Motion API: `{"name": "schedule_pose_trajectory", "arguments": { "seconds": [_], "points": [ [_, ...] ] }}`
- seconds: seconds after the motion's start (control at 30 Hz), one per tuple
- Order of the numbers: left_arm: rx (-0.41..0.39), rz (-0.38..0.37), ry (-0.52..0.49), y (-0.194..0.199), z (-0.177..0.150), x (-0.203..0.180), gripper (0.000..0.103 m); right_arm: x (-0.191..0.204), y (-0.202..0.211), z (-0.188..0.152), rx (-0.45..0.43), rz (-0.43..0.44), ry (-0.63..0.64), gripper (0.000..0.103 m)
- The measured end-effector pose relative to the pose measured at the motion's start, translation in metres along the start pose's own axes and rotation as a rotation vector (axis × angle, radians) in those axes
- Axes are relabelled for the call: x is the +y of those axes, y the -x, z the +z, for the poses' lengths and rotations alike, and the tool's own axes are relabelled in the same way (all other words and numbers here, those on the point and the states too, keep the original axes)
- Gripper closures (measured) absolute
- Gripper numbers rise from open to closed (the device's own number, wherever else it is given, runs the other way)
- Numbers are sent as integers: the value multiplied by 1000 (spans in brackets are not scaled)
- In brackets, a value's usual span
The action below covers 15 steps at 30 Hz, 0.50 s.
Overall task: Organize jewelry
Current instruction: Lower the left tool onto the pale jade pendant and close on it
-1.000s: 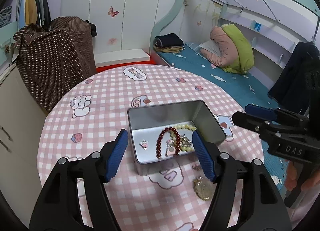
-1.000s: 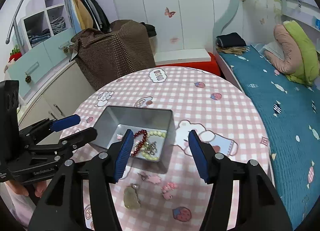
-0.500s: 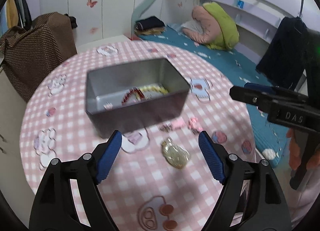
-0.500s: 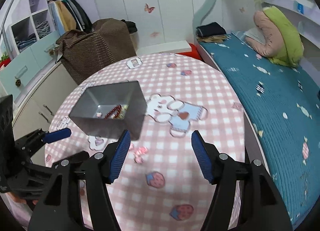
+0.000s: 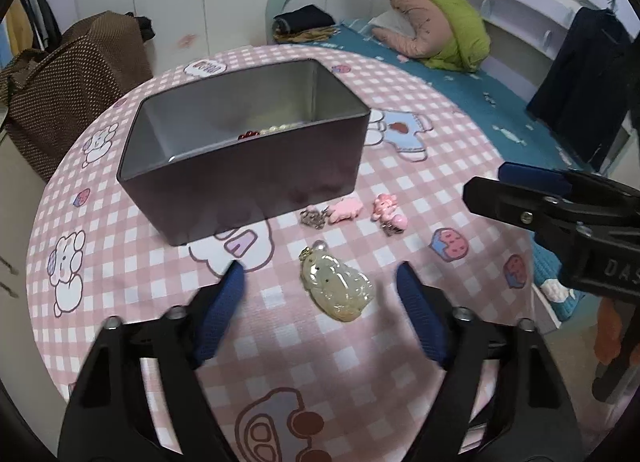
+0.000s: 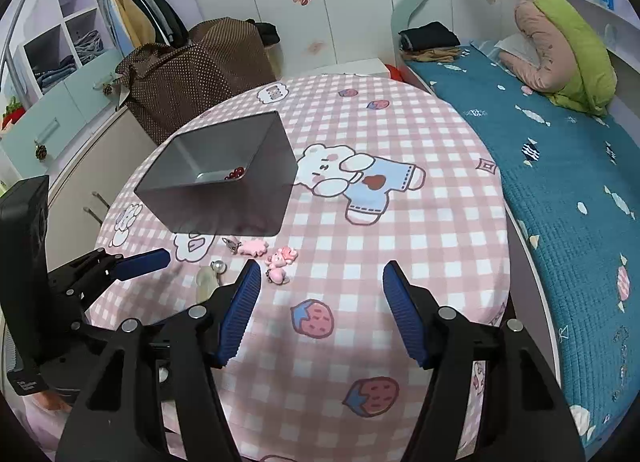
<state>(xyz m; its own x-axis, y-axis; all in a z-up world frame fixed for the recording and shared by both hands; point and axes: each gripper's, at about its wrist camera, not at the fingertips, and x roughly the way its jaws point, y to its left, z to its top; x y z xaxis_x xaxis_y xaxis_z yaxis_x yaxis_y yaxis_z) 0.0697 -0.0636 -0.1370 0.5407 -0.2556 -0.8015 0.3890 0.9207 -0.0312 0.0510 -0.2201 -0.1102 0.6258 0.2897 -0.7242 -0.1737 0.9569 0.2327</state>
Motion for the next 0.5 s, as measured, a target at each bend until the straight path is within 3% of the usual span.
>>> {"name": "schedule_pose_trajectory", "arguments": {
  "seconds": [0.1,0.17,0.2,0.5],
  "points": [
    [27,3,2,-7,-1,0,43,0,-2,-2,7,5,-1,42],
    [40,-4,1,-11,-3,-1,60,-1,-4,-3,11,6,-4,42],
    [36,11,-4,-11,-3,-2,64,-2,-4,-3,13,7,-5,42],
    [19,10,16,0,-4,10,66,10,-7,-5,26,44,30,42]
  ]
}}
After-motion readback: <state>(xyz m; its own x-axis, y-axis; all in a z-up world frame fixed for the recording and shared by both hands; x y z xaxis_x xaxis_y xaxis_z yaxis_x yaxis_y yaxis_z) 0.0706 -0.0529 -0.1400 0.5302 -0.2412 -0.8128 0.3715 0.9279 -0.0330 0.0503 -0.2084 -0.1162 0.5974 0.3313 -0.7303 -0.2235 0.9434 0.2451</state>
